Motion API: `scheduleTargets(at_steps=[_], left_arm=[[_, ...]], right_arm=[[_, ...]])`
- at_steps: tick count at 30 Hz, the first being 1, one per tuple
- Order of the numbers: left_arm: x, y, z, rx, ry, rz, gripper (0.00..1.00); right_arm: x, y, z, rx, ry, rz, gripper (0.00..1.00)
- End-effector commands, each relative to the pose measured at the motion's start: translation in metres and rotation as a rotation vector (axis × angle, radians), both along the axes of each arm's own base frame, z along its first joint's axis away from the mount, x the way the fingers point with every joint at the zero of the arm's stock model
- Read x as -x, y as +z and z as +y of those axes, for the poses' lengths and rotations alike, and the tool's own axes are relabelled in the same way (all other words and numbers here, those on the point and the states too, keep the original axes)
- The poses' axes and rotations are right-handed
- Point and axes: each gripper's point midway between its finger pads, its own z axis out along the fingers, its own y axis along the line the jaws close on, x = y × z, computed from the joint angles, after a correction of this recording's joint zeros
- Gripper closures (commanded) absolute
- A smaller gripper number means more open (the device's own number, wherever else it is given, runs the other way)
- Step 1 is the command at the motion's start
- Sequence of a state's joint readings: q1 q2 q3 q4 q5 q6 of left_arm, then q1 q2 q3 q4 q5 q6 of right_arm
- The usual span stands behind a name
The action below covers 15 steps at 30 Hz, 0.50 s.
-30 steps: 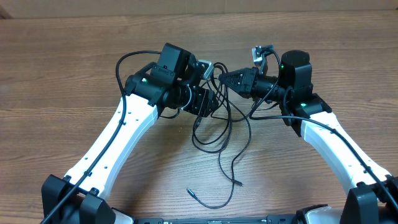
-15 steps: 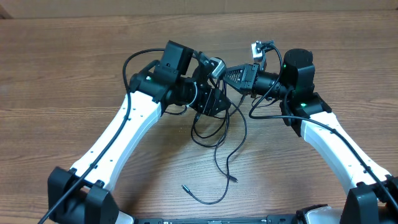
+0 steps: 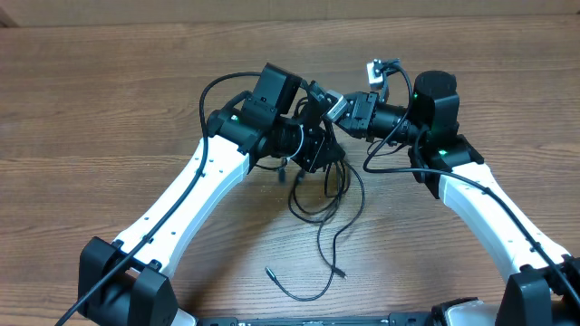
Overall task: Untangle cables
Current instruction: 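Raise both grippers holding the cables and pull them apart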
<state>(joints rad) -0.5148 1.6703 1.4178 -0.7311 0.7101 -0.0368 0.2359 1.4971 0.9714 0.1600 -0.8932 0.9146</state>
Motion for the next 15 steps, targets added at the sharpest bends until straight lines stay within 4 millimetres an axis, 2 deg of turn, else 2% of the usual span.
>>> scheduleTargets(at_steps=[1,4,6,8,11,13,15], left_arm=[[0.001,-0.005,0.007,-0.032,-0.002,0.005,0.96],[0.009,0.004,0.012,-0.012,-0.029,0.011,0.96],[0.013,0.025,0.011,0.061,-0.059,-0.011,0.96],[0.015,0.051,0.012,0.143,-0.083,-0.061,0.96],[0.014,0.092,0.018,0.257,-0.101,-0.163,0.96],[0.013,0.11,0.021,0.301,-0.091,-0.188,0.96],[0.014,0.118,0.023,0.322,-0.079,-0.189,0.96]], right_arm=[[-0.019,-0.008,-0.022,0.081,-0.109,-0.062,0.81],[-0.03,-0.041,-0.052,0.181,-0.237,0.055,0.82],[-0.029,-0.067,-0.073,0.26,-0.323,0.165,0.81],[-0.023,-0.087,-0.087,0.317,-0.362,0.249,0.7],[-0.008,-0.086,-0.075,0.332,-0.223,0.186,0.62],[0.005,-0.072,-0.057,0.27,-0.077,0.111,0.58],[0.018,-0.053,-0.041,0.197,0.064,0.001,0.56]])
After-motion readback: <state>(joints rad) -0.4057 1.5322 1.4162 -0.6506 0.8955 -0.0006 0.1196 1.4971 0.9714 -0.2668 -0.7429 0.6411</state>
